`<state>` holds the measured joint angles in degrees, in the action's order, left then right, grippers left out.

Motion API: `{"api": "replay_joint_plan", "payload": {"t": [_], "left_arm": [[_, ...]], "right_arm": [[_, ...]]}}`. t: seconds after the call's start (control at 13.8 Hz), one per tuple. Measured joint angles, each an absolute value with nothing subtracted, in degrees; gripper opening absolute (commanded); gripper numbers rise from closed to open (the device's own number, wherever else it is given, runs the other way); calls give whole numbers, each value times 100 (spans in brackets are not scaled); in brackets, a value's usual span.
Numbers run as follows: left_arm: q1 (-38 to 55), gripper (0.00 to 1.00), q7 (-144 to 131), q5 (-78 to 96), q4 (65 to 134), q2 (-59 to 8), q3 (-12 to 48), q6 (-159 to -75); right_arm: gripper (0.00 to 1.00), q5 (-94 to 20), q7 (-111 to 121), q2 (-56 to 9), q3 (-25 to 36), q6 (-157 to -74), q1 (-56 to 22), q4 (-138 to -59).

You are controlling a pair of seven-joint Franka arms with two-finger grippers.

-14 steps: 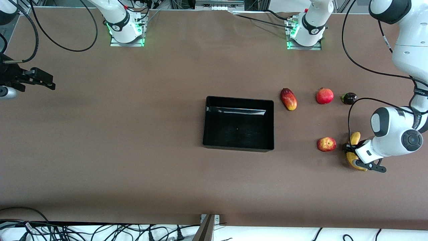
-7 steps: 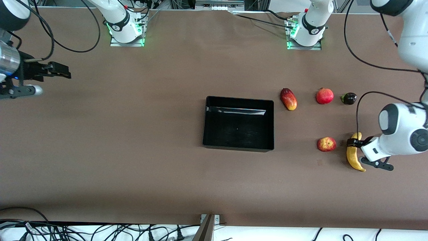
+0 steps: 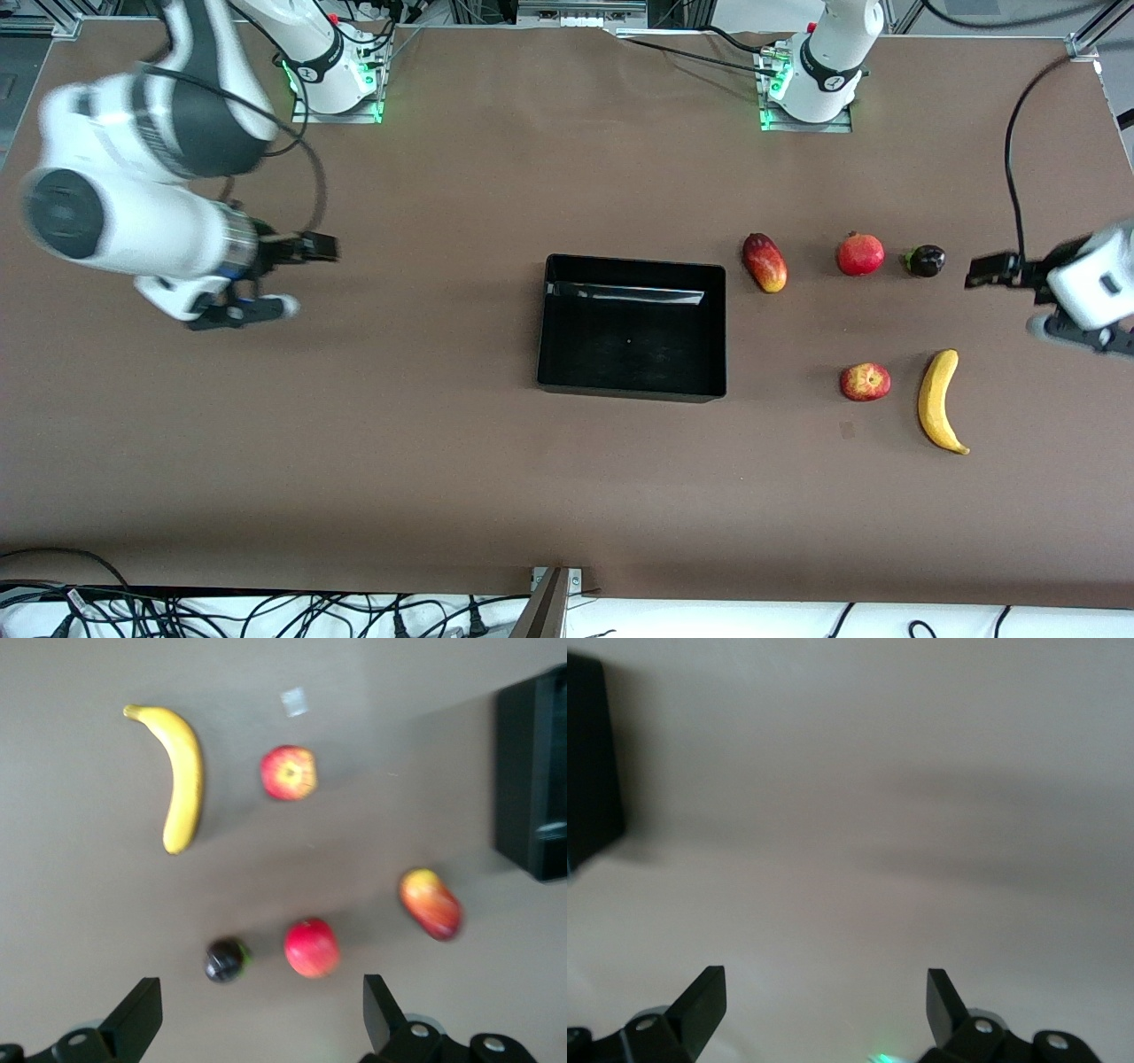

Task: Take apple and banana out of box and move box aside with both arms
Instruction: 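Open the left gripper and withdraw while the right gripper reaches the tray, then grasp the rim of the black tray with the right gripper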

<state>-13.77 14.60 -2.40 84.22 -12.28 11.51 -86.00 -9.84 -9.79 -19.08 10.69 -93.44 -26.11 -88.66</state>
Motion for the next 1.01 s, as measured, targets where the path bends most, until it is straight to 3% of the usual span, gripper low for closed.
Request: {"api": "replay_joint_plan", "payload": {"t": [0.29,0.65,0.72,0.87,1.01], "left_arm": [[-797,100,1051,129,8460,-379,625,-8445],[-540,100,820,129,8487,-123,597,-8454],[-540,100,820,129,8487,-106,589,-8449],[-540,100,820,98,8506,-75,562,-8433],[-540,100,820,47,8582,-26,543,-8419]], "right_arm": [[100,-1372,-2532,-2475,1051,-10737,-3595,-8860],[100,-1897,-3072,-3452,1041,-12756,-4449,-8865],[94,-1901,-3286,-3638,1040,-13101,-4620,-8860],[17,-1892,-3507,-3920,1043,-13462,-4882,-8853],[11,-1881,-3525,-4081,1049,-13498,-4987,-8850]]}}
